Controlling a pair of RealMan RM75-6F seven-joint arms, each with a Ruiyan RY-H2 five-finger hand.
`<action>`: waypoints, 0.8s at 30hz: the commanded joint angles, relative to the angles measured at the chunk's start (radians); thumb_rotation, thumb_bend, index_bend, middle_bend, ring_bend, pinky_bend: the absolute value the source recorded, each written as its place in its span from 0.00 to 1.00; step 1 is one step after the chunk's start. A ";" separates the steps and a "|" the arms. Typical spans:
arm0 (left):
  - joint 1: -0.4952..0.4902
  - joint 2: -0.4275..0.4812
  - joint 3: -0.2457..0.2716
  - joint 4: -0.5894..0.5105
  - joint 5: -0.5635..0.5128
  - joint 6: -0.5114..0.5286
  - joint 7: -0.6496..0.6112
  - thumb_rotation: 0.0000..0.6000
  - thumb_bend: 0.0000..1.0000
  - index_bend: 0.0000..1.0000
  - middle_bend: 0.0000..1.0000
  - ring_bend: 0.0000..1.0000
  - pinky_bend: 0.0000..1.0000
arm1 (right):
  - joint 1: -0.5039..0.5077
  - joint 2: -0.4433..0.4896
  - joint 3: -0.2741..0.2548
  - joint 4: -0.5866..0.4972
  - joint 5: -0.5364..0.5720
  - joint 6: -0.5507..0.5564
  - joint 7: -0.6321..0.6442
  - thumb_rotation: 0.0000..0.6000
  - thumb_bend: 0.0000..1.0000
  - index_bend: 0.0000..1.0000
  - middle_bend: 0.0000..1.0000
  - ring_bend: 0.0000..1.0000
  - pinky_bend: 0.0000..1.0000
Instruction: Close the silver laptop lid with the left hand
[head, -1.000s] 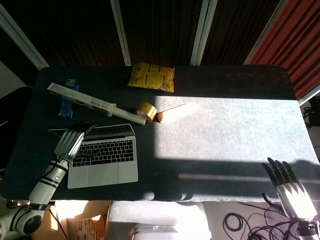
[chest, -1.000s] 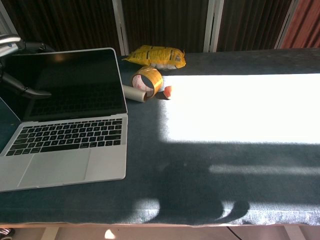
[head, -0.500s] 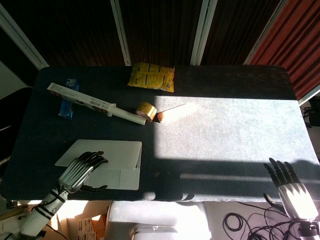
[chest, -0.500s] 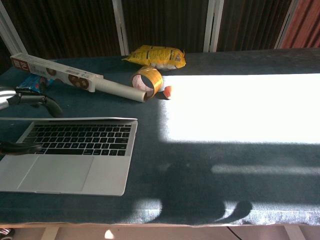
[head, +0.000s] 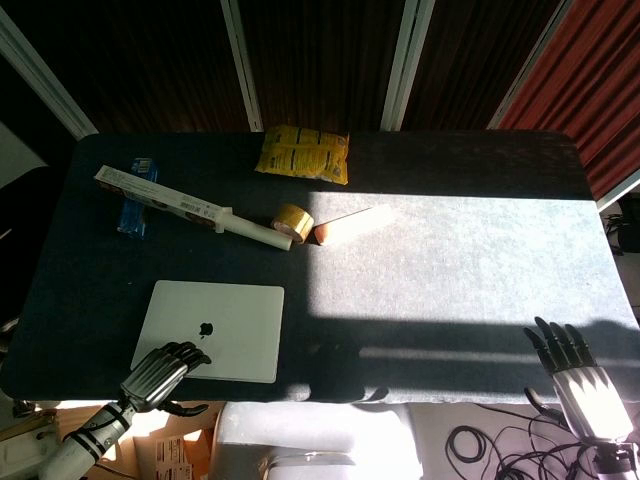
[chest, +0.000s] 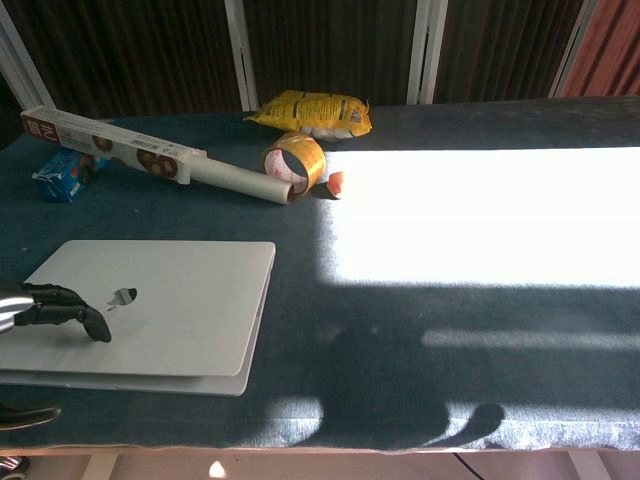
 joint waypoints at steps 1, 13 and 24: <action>-0.009 -0.027 0.010 0.029 -0.035 -0.060 0.000 0.29 0.17 0.27 0.24 0.14 0.30 | 0.000 0.000 0.000 0.000 0.001 0.000 -0.001 1.00 0.22 0.00 0.00 0.00 0.00; -0.007 -0.024 -0.001 0.020 -0.006 -0.027 0.019 0.29 0.17 0.20 0.24 0.15 0.31 | -0.004 0.003 0.003 0.000 0.002 0.011 0.008 1.00 0.22 0.00 0.00 0.00 0.00; 0.166 0.232 -0.016 -0.153 0.261 0.506 0.019 0.38 0.12 0.09 0.23 0.14 0.27 | -0.010 0.004 0.007 0.003 0.001 0.028 0.017 1.00 0.22 0.00 0.00 0.00 0.00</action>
